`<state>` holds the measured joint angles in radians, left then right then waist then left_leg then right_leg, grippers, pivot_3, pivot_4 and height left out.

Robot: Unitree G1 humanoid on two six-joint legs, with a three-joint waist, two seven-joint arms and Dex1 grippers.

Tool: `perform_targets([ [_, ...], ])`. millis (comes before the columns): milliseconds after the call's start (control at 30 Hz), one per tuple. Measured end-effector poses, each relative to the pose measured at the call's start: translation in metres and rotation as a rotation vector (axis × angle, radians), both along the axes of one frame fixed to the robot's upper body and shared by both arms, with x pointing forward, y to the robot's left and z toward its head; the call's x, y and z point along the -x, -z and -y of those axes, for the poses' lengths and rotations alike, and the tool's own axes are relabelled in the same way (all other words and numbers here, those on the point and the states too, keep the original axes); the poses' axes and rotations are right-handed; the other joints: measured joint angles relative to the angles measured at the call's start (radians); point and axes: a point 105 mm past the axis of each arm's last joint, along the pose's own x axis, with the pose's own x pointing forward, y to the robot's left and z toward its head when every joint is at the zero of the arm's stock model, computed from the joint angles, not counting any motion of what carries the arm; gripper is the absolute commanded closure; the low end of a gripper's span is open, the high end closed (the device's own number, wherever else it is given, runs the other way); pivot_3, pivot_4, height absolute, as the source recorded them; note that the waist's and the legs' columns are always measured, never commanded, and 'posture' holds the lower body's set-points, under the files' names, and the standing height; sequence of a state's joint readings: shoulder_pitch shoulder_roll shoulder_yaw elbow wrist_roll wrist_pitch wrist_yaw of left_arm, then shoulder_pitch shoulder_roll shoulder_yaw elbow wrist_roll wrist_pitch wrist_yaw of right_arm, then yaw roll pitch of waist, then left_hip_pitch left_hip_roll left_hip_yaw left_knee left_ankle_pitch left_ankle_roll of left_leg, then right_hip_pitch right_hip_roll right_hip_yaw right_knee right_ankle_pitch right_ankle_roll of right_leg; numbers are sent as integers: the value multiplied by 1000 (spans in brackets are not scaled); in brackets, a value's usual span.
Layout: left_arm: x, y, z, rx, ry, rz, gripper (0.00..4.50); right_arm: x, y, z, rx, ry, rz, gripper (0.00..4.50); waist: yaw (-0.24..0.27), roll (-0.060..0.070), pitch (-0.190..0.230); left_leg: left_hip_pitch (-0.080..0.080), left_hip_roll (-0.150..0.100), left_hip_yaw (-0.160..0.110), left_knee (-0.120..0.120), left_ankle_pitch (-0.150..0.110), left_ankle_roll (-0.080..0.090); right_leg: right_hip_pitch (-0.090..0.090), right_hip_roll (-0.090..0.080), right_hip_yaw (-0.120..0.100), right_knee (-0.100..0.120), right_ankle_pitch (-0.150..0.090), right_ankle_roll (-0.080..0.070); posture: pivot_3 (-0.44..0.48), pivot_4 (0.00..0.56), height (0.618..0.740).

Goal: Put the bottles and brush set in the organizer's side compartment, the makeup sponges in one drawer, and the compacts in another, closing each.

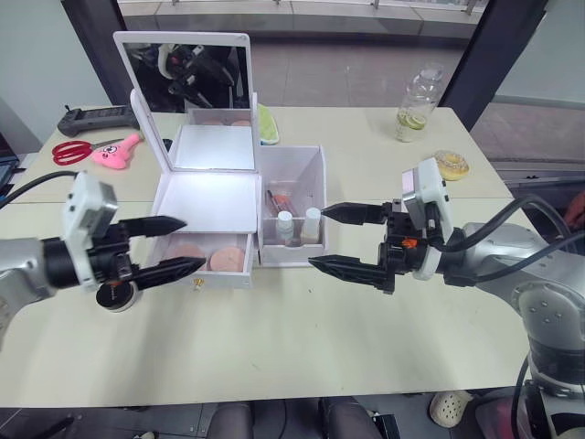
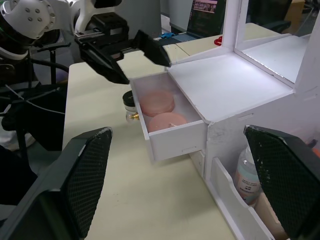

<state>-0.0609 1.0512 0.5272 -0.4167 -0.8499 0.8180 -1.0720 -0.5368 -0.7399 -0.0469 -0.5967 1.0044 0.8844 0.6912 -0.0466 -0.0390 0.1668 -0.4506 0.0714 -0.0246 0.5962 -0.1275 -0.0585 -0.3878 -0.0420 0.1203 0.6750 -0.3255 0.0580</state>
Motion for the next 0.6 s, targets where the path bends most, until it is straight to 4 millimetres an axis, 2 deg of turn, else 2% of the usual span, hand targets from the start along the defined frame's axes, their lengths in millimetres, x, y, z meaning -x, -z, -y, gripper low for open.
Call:
perform_targets([
  [233,23,15,-14,-36,37,-110,2783,0,0,0,-1,-5,-1,0,8,0,0,0,0,0,0,0,0,0,-1,0,0,0,-1,0,150,740],
  [400,16,31,-14,-136,31,-99,4367,0,0,0,0,-3,0,0,8,0,0,0,0,0,0,0,0,0,-1,0,0,-1,-1,0,150,740],
  [600,-12,34,-4,-159,9,-7,4464,1,0,0,2,-5,0,0,8,0,0,0,0,0,0,0,0,0,0,0,0,-1,-1,0,150,740],
])
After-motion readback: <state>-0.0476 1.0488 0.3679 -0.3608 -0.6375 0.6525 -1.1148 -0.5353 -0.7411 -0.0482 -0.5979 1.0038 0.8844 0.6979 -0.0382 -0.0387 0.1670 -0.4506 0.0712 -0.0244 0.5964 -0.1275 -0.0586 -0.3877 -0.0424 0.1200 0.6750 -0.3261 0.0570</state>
